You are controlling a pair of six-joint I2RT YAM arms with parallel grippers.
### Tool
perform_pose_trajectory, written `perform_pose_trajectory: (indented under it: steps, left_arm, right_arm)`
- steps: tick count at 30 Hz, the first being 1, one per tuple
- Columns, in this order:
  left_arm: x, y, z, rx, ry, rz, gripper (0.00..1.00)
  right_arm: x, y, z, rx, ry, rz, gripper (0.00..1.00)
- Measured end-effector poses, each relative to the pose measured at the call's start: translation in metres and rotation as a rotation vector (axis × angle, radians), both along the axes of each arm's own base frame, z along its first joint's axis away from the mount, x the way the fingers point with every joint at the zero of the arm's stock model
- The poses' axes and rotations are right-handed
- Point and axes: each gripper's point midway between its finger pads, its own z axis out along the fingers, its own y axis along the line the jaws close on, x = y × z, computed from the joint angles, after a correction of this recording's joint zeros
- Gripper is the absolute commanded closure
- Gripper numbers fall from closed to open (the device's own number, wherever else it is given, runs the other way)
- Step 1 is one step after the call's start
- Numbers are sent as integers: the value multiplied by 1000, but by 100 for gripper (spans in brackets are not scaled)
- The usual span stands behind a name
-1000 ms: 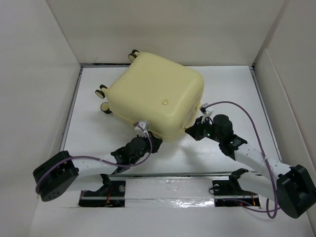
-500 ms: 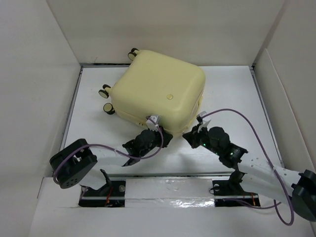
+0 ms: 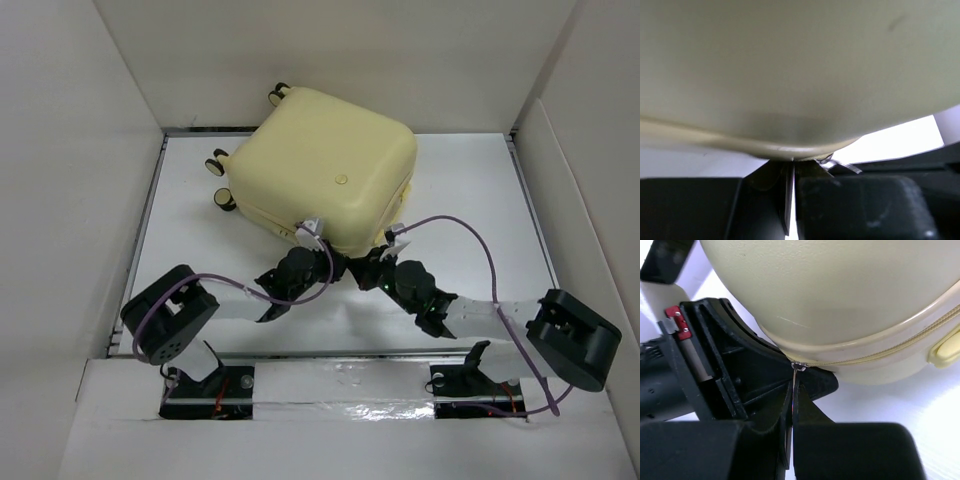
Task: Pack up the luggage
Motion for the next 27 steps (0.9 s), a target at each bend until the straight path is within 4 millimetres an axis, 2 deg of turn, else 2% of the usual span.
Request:
perform_pose_trajectory:
  steps: [1, 2, 4, 5, 6, 8, 13, 16, 18, 19, 21, 22, 24, 26, 27]
  left_arm:
    - [-1, 6, -2, -5, 9, 0, 91]
    - [-3, 15, -3, -10, 19, 7, 73]
    - [-5, 44, -6, -7, 33, 53, 53]
    - [-3, 62, -2, -12, 34, 93, 38]
    - [-2, 79, 2, -17, 30, 130, 32]
    - [2, 110, 28, -73, 4, 207, 21]
    - [18, 176, 129, -249, -151, 415, 13]
    - [39, 214, 186, -315, -212, 560, 10]
    - [62, 246, 212, -348, -232, 666, 10]
    - [75, 260, 218, -360, -227, 706, 10]
    - [99, 285, 216, -377, -198, 765, 10]
    - [116, 299, 206, -381, -156, 796, 10]
    - [143, 314, 172, -352, -39, 840, 8]
    - [161, 315, 135, -314, 86, 843, 8]
    - [166, 313, 123, -305, 126, 837, 8]
  right_arm:
    - [-1, 2, 2, 11, 0, 4, 100]
    - [-2, 2, 3, 16, 0, 9, 100]
    - [-6, 2, 5, 13, 4, 19, 100]
    - [-10, 2, 5, 10, 7, 26, 100]
    - [-13, 1, 6, 6, 9, 36, 100]
    - [-21, 1, 6, 3, 14, 61, 100]
    - [-32, 4, 5, -6, 27, 118, 100]
    - [-34, 5, 5, -7, 28, 132, 100]
    - [-35, 6, 5, -8, 28, 136, 100]
    - [-35, 6, 5, -8, 28, 138, 100]
    - [-35, 6, 4, -9, 28, 139, 100]
    - [-35, 6, 5, -9, 27, 140, 100]
    - [-35, 6, 5, -10, 26, 140, 100]
    - [-35, 6, 5, -10, 26, 140, 100]
    - [-36, 6, 5, -10, 26, 142, 100]
